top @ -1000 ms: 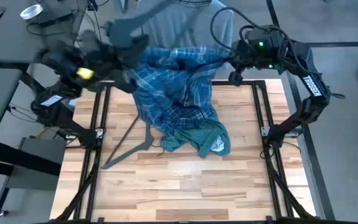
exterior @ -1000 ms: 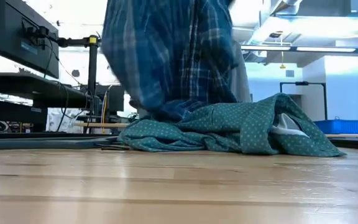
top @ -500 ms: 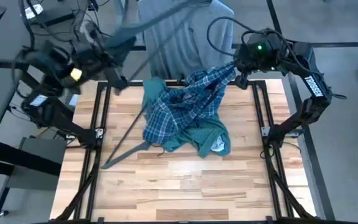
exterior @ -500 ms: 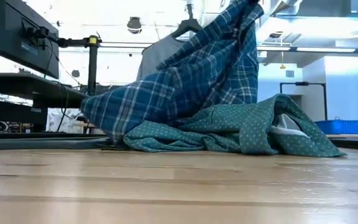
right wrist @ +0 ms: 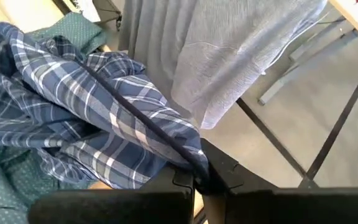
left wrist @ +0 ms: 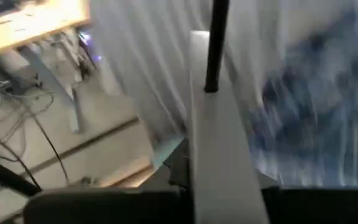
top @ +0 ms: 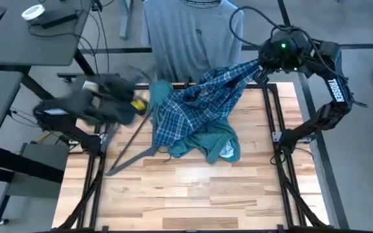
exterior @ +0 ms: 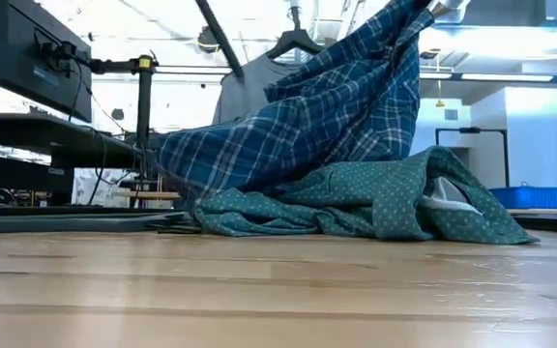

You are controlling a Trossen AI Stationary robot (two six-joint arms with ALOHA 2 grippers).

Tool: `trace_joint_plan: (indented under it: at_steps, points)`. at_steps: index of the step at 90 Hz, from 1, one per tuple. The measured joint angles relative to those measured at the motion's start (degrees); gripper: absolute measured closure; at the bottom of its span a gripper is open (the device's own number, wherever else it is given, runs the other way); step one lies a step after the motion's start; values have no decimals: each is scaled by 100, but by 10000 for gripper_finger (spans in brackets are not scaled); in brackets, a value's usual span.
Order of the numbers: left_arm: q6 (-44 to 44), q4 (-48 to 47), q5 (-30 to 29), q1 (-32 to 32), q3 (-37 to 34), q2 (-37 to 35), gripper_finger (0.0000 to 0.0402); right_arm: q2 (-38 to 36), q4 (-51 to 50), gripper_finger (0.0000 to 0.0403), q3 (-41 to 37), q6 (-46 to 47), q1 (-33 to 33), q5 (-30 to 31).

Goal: Hang clothes
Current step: Unhang the blue polo shirt from the hanger rack

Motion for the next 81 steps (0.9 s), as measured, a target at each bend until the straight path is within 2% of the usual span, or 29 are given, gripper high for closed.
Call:
trace_joint_plan:
  at_steps: [14,23,41,48,55,69,75,81]
  points:
    - [-501,-563,344,3,-1264,98,396,78,0,403,0,17,4,-66]
    - [-675,-415,681,6,-2013,118,393,81,83,403,-21,15,56,-97]
    - [-733,-328,1656,114,-2777,100,354,83,116,403,-266,9,114,-153]
    - [-598,-70,2205,196,-2770,100,332,81,163,403,-436,-16,133,-232]
    - [-249,138,3162,345,-2671,100,308,84,233,403,-596,-101,126,-253]
    - [855,359,5632,556,-2246,103,272,83,255,403,-816,-234,207,-828]
    - [1103,307,6116,572,-1937,104,268,91,205,403,-824,-235,291,-1270]
    - [1191,245,6124,578,-1521,104,267,104,201,403,-822,8,378,-1691]
